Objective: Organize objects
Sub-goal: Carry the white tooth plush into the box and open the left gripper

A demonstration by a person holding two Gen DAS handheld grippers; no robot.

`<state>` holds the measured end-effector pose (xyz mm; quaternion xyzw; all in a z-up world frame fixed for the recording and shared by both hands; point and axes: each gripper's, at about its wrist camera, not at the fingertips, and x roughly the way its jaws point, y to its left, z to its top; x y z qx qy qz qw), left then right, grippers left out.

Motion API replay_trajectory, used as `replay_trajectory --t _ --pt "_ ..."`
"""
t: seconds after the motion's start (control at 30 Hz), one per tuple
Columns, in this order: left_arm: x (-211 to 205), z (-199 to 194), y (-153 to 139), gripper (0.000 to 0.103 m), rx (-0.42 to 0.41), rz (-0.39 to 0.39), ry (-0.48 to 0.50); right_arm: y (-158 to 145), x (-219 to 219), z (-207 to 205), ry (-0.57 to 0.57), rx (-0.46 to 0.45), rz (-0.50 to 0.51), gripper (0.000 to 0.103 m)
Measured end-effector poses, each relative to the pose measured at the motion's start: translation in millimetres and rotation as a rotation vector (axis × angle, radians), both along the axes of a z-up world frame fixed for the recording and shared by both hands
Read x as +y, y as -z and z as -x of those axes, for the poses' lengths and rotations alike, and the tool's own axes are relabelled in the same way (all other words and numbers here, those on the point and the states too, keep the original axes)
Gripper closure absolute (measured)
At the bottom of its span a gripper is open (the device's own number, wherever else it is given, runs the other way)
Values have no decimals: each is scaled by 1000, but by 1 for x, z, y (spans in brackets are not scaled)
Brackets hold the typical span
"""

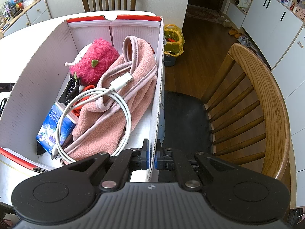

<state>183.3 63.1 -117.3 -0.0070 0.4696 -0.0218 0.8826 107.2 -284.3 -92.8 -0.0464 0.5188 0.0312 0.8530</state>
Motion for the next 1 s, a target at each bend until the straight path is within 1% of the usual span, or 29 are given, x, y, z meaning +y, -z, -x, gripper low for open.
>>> replay_trajectory --t 0.27,0.5,0.73,0.87,1.0 --pt "-18 17 -33 47 -6 -22 42 0 0 0 -1 0 1 98" --pt "-41 32 -65 47 -34 22 117 0 0 0 -1 0 1 99" --pt "-70 40 -90 47 -69 56 202 0 0 0 -1 0 1 98" --pt "-92 43 -97 47 -81 70 261 0 0 0 -1 0 1 99" --pt "-118 46 -94 47 -81 70 327 0 0 0 0 0 -1 99"
